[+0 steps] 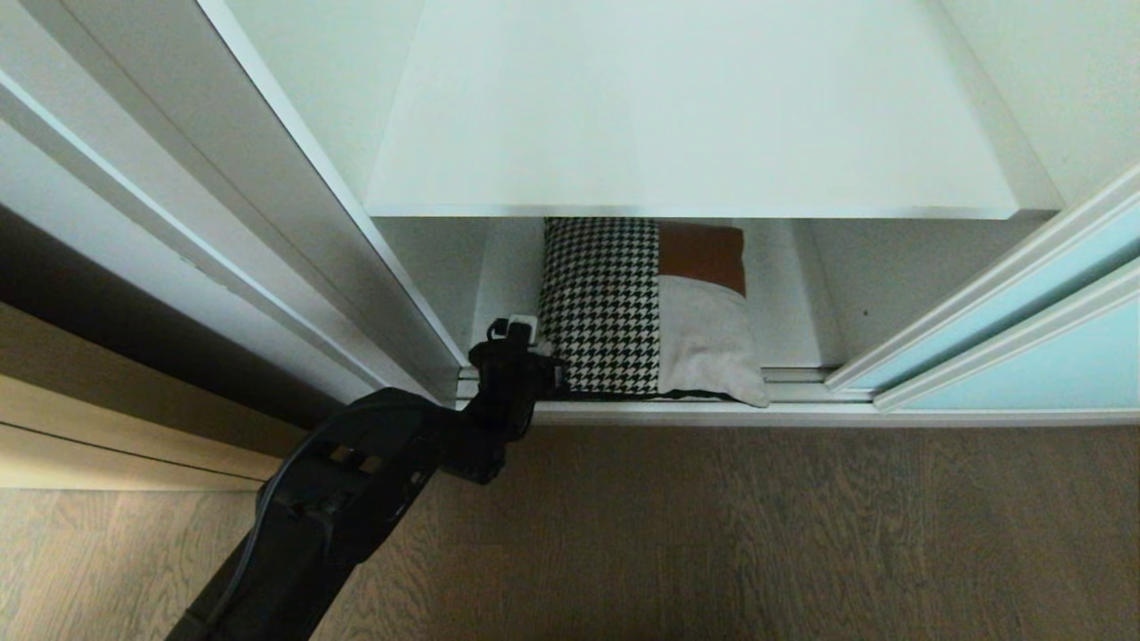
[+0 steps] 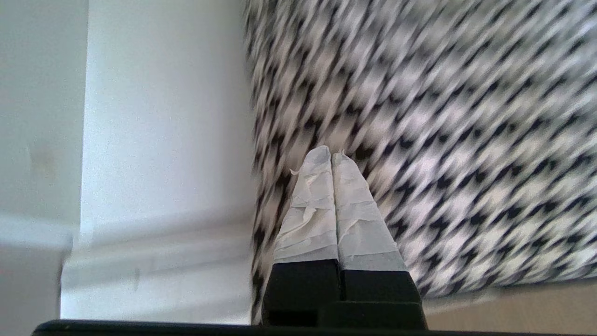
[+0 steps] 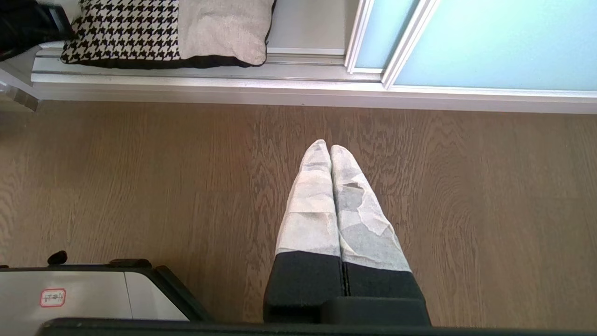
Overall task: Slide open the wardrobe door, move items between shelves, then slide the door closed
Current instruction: Close the door
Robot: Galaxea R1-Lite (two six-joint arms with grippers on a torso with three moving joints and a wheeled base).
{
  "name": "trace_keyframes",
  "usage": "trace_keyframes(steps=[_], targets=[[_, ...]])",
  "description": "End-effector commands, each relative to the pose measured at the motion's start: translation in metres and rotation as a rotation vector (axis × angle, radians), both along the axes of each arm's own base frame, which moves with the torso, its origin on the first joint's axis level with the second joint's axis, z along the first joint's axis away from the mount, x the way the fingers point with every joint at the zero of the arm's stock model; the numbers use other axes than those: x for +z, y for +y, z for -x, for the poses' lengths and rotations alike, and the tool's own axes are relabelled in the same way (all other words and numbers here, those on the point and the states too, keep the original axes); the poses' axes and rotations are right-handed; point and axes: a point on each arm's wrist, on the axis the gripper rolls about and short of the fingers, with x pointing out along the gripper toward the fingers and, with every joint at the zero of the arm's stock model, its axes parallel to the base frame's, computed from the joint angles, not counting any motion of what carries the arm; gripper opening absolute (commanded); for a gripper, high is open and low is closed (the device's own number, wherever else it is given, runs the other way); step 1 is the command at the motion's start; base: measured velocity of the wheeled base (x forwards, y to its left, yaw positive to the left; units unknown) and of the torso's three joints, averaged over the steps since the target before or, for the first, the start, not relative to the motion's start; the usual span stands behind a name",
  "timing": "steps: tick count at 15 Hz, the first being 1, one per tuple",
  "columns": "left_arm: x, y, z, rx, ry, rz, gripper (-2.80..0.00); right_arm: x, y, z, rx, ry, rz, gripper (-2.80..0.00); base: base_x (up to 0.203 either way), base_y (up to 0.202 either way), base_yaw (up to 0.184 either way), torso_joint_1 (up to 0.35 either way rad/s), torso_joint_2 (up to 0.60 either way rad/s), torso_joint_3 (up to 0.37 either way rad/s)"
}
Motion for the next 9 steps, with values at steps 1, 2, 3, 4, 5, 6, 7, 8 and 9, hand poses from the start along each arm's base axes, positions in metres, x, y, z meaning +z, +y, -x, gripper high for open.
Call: trace_keyframes(steps=[1,2,3,4,5,6,7,8,9], targets=[[0.004,-0.012,0.006,-0.014,0.101,0.078,-2.80,0.000,0.000,0.000,0.000,0.001,0.000,-2.80,0.000,0.000,0.000,0.000,0.00,0.000],[0.001,-0.020,0.009,-0.045,0.134,0.081,-2.80,0.000,0.000,0.000,0.000,0.001,0.000,-2.80,0.000,0.000,0.000,0.000,0.00,0.000],[-0.002,-0.027,0.013,-0.086,0.161,0.078,-2.80,0.000,0.000,0.000,0.000,0.001,0.000,-2.80,0.000,0.000,0.000,0.000,0.00,0.000],[-0.002,-0.035,0.017,-0.120,0.182,0.076,-2.80,0.000,0.000,0.000,0.000,0.001,0.000,-2.80,0.000,0.000,0.000,0.000,0.00,0.000],[0.002,-0.045,0.023,-0.147,0.190,0.075,-2.80,0.000,0.000,0.000,0.000,0.001,0.000,-2.80,0.000,0.000,0.000,0.000,0.00,0.000],[0.002,-0.054,0.027,-0.177,0.201,0.069,-2.80,0.000,0.000,0.000,0.000,0.001,0.000,-2.80,0.000,0.000,0.000,0.000,0.00,0.000],[-0.001,-0.062,0.031,-0.215,0.223,0.059,-2.80,0.000,0.000,0.000,0.000,0.001,0.000,-2.80,0.000,0.000,0.000,0.000,0.00,0.000],[0.001,-0.064,0.032,-0.234,0.236,0.057,-2.80,0.000,0.000,0.000,0.000,0.001,0.000,-2.80,0.000,0.000,0.000,0.000,0.00,0.000],[0.003,-0.065,0.033,-0.245,0.246,0.061,-2.80,0.000,0.000,0.000,0.000,0.001,0.000,-2.80,0.000,0.000,0.000,0.000,0.00,0.000]])
